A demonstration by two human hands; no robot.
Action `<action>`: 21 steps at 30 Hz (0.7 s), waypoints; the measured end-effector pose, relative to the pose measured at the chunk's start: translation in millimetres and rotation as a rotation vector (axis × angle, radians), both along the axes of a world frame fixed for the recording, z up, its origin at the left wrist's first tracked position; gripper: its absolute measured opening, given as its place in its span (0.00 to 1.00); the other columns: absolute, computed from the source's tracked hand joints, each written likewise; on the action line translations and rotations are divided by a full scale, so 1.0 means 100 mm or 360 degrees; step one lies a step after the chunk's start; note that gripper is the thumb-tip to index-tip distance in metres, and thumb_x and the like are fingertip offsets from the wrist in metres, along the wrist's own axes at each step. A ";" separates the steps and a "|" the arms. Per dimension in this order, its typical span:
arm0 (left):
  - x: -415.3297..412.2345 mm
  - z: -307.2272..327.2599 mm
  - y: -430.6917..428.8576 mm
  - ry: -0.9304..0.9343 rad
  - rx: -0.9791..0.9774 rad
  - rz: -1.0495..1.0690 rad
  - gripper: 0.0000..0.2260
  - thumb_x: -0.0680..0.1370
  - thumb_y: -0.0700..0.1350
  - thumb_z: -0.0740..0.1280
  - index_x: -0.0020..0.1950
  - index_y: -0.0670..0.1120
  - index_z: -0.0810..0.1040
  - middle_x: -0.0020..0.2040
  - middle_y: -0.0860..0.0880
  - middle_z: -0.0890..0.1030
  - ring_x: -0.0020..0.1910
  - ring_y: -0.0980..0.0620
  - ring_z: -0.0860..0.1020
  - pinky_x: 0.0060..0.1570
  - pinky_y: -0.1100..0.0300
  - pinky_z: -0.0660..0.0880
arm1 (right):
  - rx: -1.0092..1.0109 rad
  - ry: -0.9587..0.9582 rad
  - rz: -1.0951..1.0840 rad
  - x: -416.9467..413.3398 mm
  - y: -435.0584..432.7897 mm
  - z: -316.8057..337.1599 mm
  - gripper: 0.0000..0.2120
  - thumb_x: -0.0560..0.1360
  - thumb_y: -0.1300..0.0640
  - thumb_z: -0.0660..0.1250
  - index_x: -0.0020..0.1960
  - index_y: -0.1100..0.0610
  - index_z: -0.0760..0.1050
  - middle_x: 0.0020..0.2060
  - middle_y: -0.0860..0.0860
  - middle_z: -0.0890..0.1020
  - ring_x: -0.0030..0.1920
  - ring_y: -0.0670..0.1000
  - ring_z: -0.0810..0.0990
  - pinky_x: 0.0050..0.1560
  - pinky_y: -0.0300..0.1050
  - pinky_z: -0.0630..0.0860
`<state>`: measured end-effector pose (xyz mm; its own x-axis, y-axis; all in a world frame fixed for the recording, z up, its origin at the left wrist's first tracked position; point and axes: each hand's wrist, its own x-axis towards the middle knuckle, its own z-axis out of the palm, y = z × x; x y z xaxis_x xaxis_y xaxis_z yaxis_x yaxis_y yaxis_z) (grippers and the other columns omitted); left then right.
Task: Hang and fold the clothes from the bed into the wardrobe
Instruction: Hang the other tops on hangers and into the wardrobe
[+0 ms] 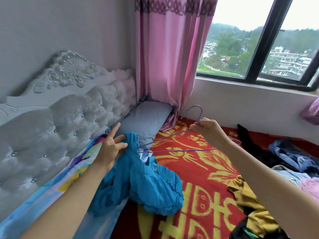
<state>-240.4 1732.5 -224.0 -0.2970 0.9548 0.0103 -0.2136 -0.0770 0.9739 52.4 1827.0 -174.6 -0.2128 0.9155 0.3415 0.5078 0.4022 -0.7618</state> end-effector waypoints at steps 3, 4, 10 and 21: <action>0.05 0.11 0.00 0.0198 0.0064 -0.0133 0.33 0.76 0.25 0.57 0.73 0.55 0.60 0.44 0.53 0.84 0.38 0.56 0.81 0.36 0.63 0.79 | -0.0030 0.0087 0.0067 -0.23 -0.10 0.01 0.09 0.74 0.61 0.69 0.38 0.66 0.78 0.34 0.54 0.70 0.31 0.45 0.66 0.35 0.38 0.64; 0.07 0.16 -0.01 0.0371 0.0079 -0.0182 0.34 0.76 0.25 0.58 0.73 0.56 0.60 0.45 0.54 0.85 0.39 0.55 0.82 0.39 0.62 0.79 | -0.0050 0.0128 0.0074 -0.29 -0.15 0.00 0.07 0.74 0.61 0.68 0.40 0.64 0.79 0.33 0.52 0.70 0.28 0.43 0.66 0.31 0.34 0.62; 0.08 0.52 -0.03 0.2327 0.0045 0.0213 0.26 0.73 0.38 0.69 0.70 0.50 0.71 0.47 0.43 0.81 0.42 0.41 0.79 0.41 0.54 0.74 | -0.0394 0.0580 -0.0006 -0.70 -0.32 -0.18 0.14 0.77 0.60 0.64 0.48 0.73 0.77 0.25 0.48 0.63 0.23 0.42 0.58 0.23 0.34 0.55; -0.14 0.85 -0.01 0.2830 0.0042 0.0222 0.12 0.81 0.52 0.59 0.56 0.50 0.79 0.52 0.50 0.81 0.53 0.48 0.77 0.41 0.60 0.65 | -0.0380 0.0776 0.0093 -1.05 -0.32 0.03 0.16 0.78 0.56 0.64 0.32 0.51 0.77 0.24 0.47 0.59 0.22 0.42 0.56 0.27 0.37 0.55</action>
<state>-254.6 1731.0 -138.9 0.0169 0.9203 0.3908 0.9998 -0.0186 0.0006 -52.4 1794.6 -172.1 -0.1348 0.9710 0.1976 0.0550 0.2065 -0.9769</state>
